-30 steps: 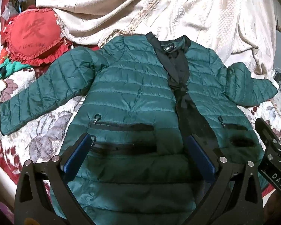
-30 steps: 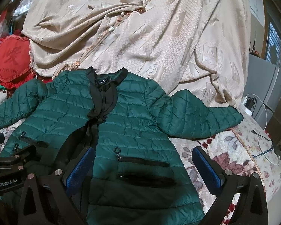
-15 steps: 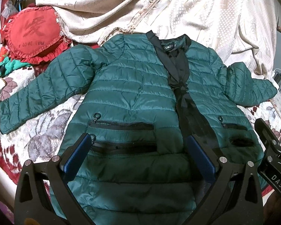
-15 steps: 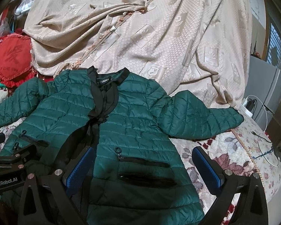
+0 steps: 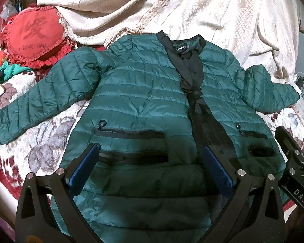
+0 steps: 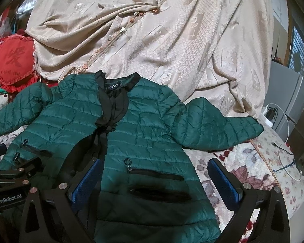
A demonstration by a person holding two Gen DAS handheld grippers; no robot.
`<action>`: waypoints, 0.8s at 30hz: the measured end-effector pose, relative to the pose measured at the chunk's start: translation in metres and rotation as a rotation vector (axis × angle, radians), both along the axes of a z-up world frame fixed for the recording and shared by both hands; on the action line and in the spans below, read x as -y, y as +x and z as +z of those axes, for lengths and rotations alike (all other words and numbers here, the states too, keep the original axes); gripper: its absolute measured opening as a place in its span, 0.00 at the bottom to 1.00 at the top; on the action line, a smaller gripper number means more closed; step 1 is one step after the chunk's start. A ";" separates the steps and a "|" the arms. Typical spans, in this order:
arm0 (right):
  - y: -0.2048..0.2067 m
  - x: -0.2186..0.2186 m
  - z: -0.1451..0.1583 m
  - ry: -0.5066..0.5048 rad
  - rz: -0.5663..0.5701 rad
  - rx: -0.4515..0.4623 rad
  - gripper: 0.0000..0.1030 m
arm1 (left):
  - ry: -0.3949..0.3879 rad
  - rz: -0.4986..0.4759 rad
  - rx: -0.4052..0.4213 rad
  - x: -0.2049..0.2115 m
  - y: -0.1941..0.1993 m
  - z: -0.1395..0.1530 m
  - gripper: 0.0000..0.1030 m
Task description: Fold large clothes
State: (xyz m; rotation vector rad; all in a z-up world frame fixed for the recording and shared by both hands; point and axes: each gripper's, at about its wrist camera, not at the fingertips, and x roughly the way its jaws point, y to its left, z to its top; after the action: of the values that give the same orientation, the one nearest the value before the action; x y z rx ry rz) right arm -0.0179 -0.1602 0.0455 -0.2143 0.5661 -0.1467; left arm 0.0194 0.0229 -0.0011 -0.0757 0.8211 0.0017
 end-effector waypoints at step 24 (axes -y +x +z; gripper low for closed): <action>-0.002 0.002 0.002 0.002 -0.007 0.012 1.00 | 0.023 -0.003 -0.003 0.003 0.001 0.003 0.99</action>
State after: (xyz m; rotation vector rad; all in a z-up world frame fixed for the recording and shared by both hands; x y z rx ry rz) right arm -0.0194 -0.1619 0.0479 -0.2097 0.5548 -0.1538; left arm 0.0206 0.0203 0.0019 -0.0530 0.8238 0.0081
